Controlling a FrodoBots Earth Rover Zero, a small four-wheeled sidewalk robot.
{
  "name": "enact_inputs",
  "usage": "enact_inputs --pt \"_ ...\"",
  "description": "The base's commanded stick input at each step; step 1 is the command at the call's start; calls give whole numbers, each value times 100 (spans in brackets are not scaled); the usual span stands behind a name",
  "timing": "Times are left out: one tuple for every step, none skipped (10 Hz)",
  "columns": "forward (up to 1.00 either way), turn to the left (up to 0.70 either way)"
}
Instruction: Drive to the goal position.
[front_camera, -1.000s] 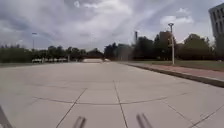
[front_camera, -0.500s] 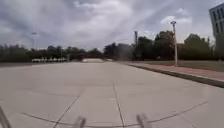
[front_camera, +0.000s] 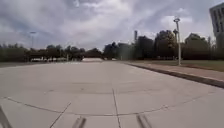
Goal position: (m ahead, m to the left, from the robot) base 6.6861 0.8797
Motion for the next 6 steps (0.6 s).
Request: enact_inputs --pt "100 0" --pt "100 0" --pt "100 0" --pt "100 0" --pt "100 0" --pt "100 0"
